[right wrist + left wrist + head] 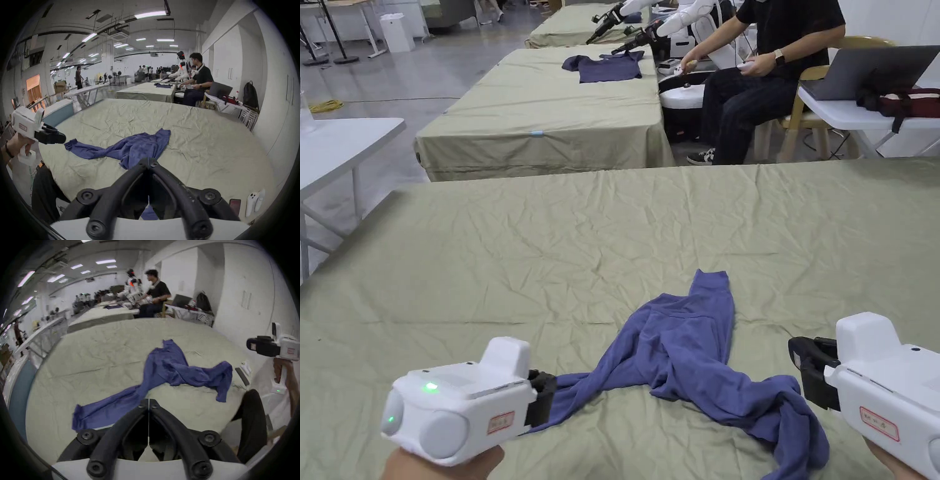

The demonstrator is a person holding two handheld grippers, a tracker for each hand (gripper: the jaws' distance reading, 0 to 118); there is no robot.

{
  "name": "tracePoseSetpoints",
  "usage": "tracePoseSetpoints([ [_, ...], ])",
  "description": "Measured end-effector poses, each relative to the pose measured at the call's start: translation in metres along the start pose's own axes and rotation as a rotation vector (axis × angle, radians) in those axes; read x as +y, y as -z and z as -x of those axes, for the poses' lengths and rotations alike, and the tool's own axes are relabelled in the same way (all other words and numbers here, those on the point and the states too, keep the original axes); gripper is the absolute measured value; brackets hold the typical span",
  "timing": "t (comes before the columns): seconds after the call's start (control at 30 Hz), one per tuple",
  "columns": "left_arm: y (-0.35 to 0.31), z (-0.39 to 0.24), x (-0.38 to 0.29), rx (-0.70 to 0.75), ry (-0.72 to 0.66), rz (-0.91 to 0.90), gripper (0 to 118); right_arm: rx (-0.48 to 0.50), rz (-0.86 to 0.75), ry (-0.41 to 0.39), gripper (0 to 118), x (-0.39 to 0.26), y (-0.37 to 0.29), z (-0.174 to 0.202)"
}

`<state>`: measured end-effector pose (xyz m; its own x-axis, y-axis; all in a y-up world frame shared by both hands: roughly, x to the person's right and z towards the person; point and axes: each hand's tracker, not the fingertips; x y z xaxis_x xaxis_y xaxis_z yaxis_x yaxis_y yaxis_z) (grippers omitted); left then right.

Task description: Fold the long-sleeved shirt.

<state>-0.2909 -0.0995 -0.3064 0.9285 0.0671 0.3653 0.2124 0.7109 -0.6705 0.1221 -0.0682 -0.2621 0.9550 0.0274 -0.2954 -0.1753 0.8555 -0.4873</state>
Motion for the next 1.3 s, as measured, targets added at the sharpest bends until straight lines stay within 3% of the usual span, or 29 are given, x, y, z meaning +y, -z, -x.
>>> tracePoseSetpoints([
  [0.1, 0.036, -0.001, 0.02, -0.047, 0.079, 0.085, 1, 0.006, 0.004, 0.033, 2, -0.004, 0.009, -0.006],
  [0.13, 0.049, 0.0, 0.027, -0.062, 0.102, 0.111, 9, 0.007, 0.012, 0.039, 2, -0.005, 0.012, -0.007],
  [0.17, 0.065, 0.002, 0.035, -0.06, 0.131, 0.158, 27, 0.006, 0.019, 0.042, 2, -0.007, 0.017, -0.009],
  [0.2, 0.082, 0.003, 0.039, -0.064, 0.15, 0.201, 55, 0.006, 0.026, 0.043, 2, -0.009, 0.021, -0.01],
  [0.23, 0.098, 0.0, 0.041, -0.066, 0.169, 0.22, 62, 0.004, 0.035, 0.042, 2, -0.01, 0.025, -0.011],
  [0.57, 0.236, 0.01, 0.041, -0.044, 0.274, 0.373, 57, -0.009, 0.134, 0.066, 2, -0.029, 0.07, -0.03],
  [0.6, 0.249, 0.013, 0.038, -0.05, 0.267, 0.393, 51, -0.014, 0.143, 0.066, 2, -0.031, 0.074, -0.032],
  [0.73, 0.269, 0.018, 0.024, -0.059, 0.115, 0.387, 49, -0.024, 0.179, 0.072, 2, -0.039, 0.081, -0.037],
  [0.77, 0.263, 0.016, 0.023, -0.048, 0.134, 0.375, 43, -0.027, 0.182, 0.076, 2, -0.041, 0.082, -0.039],
  [0.83, 0.257, 0.01, 0.021, -0.047, 0.165, 0.356, 12, -0.031, 0.19, 0.096, 2, -0.044, 0.083, -0.044],
  [0.93, 0.247, 0.007, 0.022, -0.053, 0.149, 0.325, 8, -0.029, 0.213, 0.14, 3, -0.043, 0.083, -0.053],
  [0.97, 0.249, 0.008, 0.022, -0.056, 0.133, 0.346, 8, -0.034, 0.231, 0.164, 9, -0.04, 0.083, -0.056],
  [1.03, 0.254, 0.015, 0.021, -0.058, 0.087, 0.347, 8, -0.014, 0.283, 0.211, 52, -0.035, 0.083, -0.064],
  [1.07, 0.256, 0.015, 0.018, -0.055, 0.076, 0.347, 8, 0.007, 0.304, 0.218, 64, -0.032, 0.082, -0.068],
  [1.17, 0.259, 0.015, 0.013, -0.046, 0.07, 0.341, 8, 0.075, 0.313, 0.174, 63, -0.026, 0.067, -0.074],
  [1.3, 0.258, 0.019, 0.013, -0.051, 0.049, 0.335, 8, 0.066, 0.396, 0.044, 63, -0.043, 0.05, -0.067],
])
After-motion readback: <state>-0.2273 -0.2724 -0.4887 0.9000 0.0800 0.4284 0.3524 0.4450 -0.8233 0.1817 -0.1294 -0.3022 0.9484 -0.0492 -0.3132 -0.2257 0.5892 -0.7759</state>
